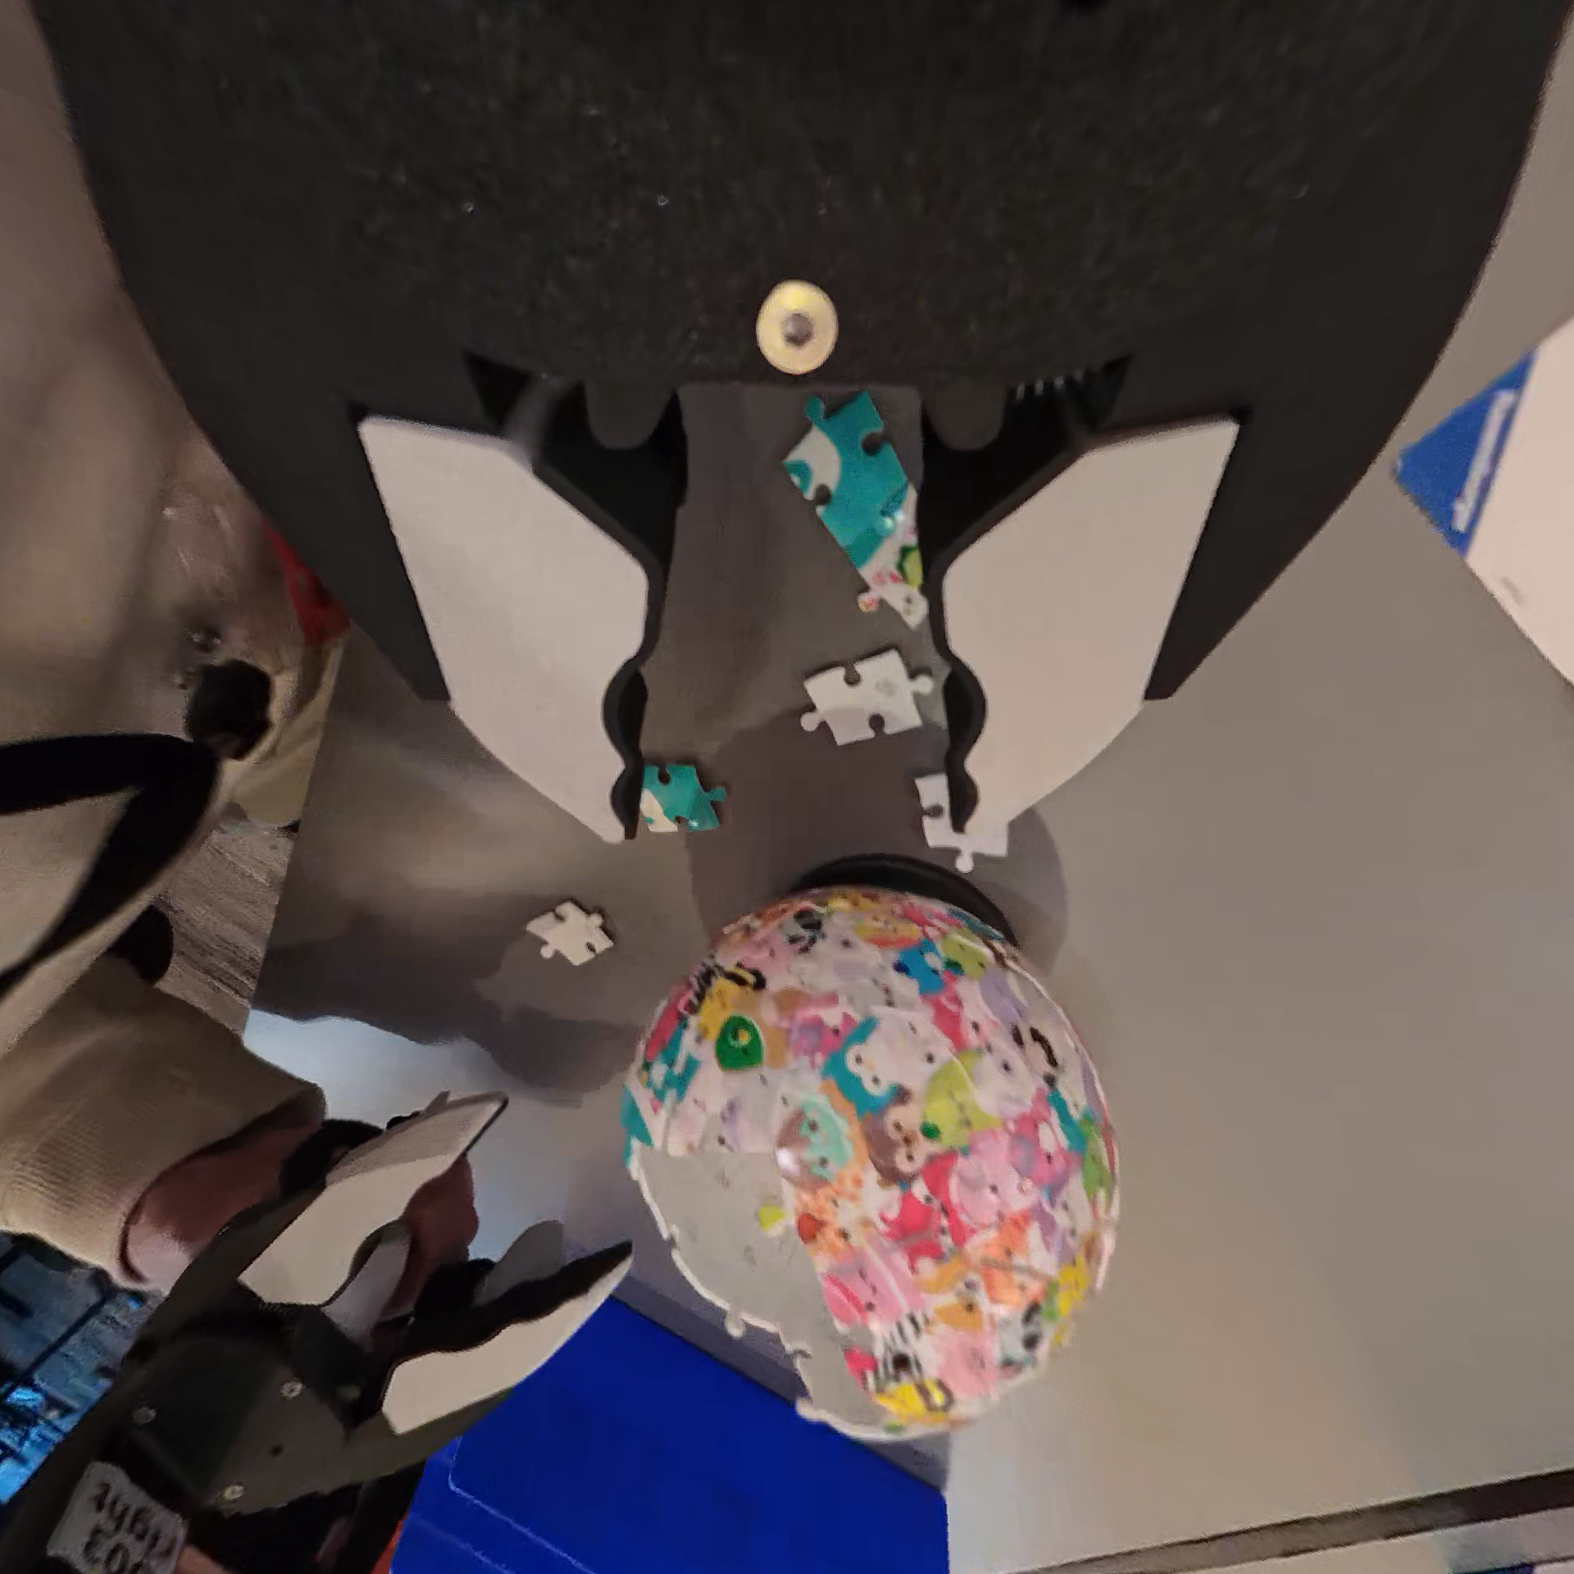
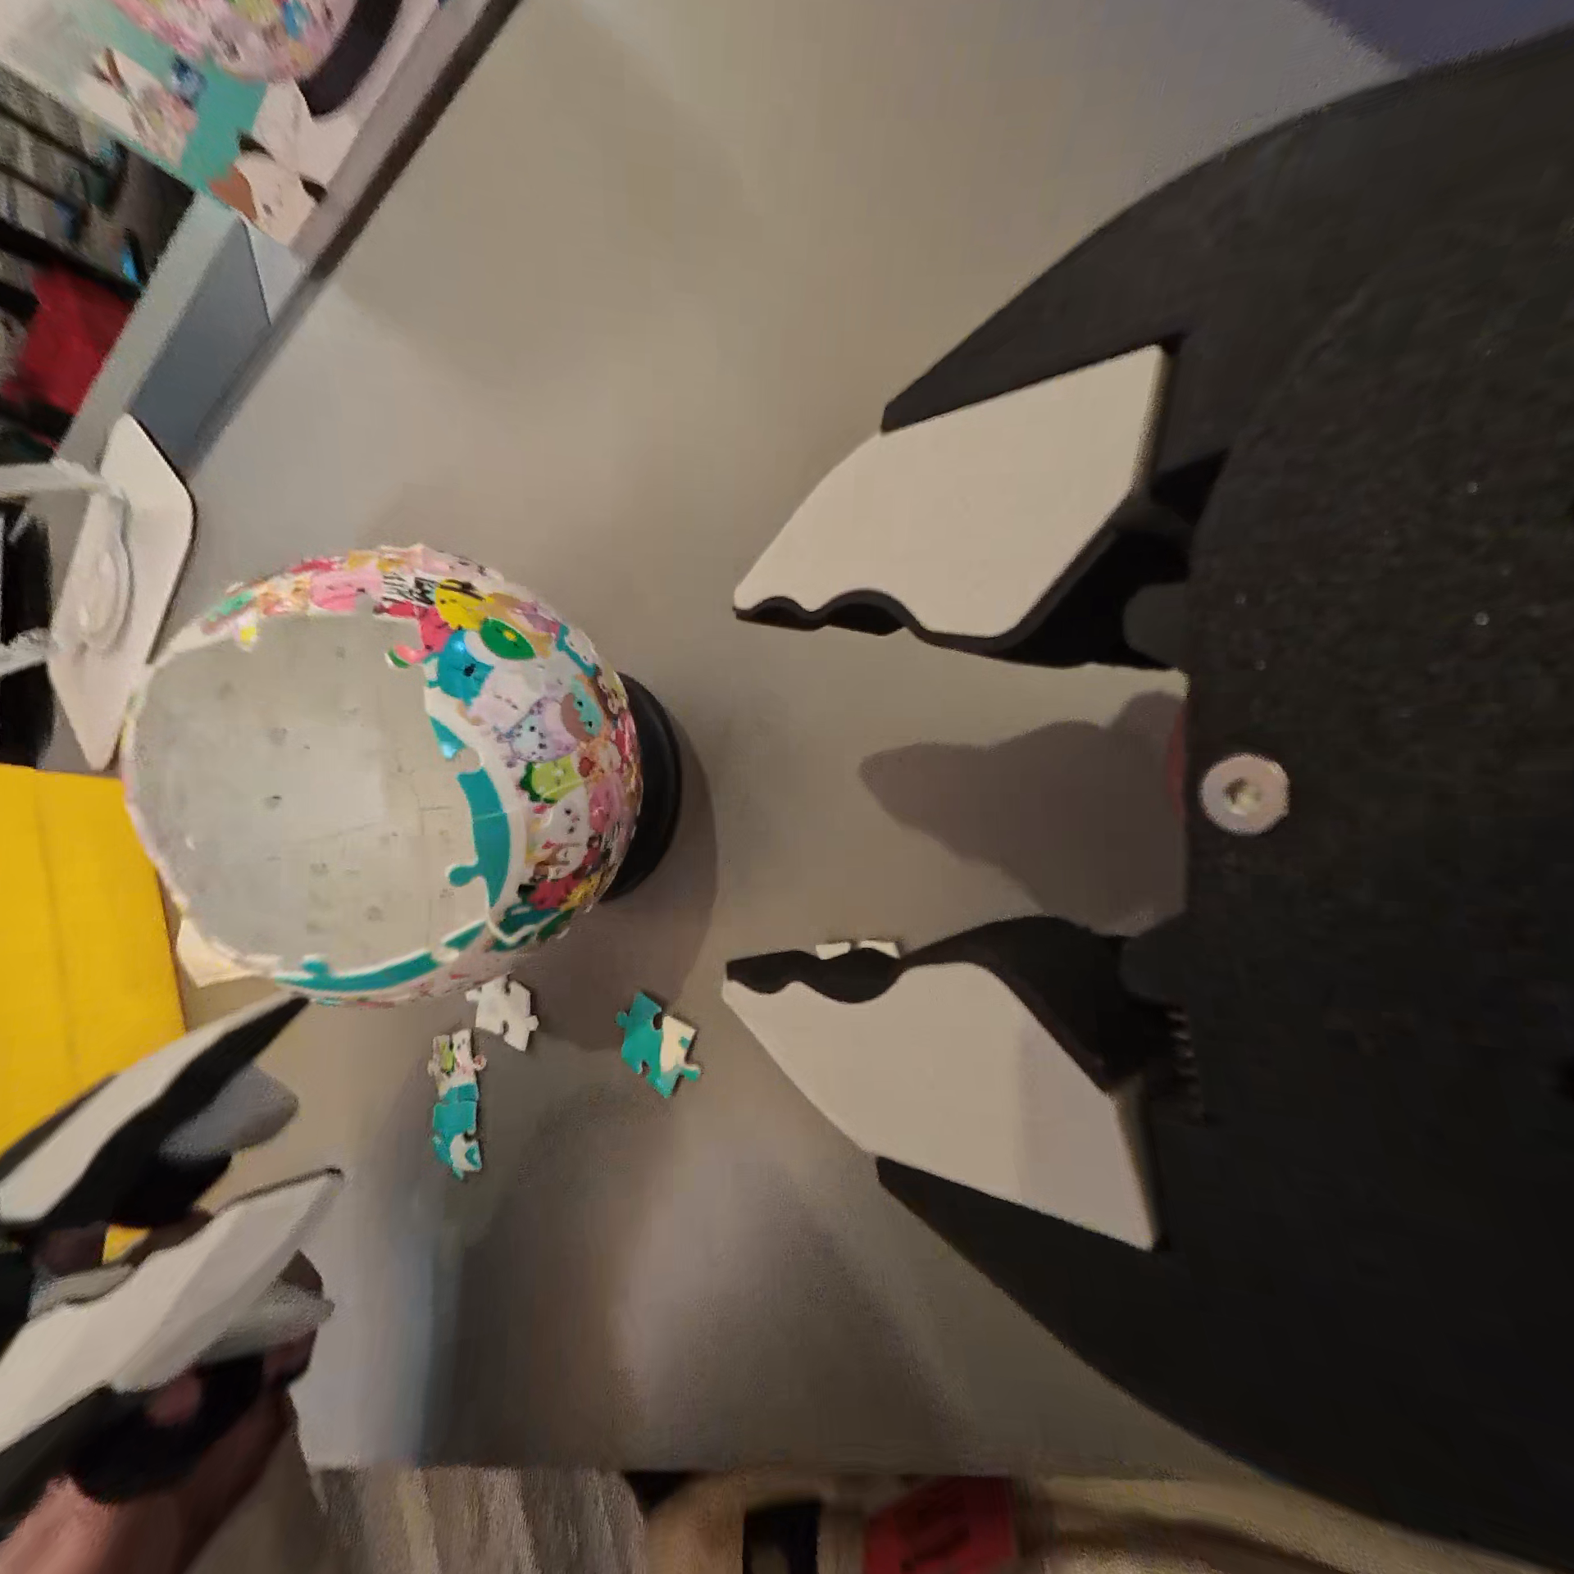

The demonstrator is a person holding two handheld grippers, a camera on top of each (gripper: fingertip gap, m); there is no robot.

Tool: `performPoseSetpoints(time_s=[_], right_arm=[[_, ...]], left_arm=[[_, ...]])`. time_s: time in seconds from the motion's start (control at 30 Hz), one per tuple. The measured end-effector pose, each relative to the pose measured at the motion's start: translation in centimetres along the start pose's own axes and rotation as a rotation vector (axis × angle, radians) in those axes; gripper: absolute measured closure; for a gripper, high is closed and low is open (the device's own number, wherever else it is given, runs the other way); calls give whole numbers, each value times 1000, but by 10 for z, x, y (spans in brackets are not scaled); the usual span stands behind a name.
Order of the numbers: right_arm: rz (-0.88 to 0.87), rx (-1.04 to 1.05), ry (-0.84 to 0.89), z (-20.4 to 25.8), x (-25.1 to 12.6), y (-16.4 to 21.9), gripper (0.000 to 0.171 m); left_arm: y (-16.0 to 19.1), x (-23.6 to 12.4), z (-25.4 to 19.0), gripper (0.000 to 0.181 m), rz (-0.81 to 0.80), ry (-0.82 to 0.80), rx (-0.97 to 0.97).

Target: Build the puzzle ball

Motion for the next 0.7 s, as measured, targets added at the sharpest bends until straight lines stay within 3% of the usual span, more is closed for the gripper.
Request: performPoseSetpoints(time_s=[0.3,0.57,0.7], right_arm=[[8,80,-108,-6,18,1,105],[-20,84,-119,14,13,10,113],[-34,127,-126,23,11,17,108]], left_arm=[[-7,15,8,107,19,59,-15],[6,-6,-27,113,-45,-22,-35],[16,-16,-48,111,-108,-68,-43]])
Point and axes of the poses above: each gripper's, where its closed fingertips meet, x out along the fingers, y out of its underside, z = x × y across the jaws, the point moved 8 cm from there along -x, back along the fingers, and after that the axes turned 13 degrees about x, right-handed, at the moved point
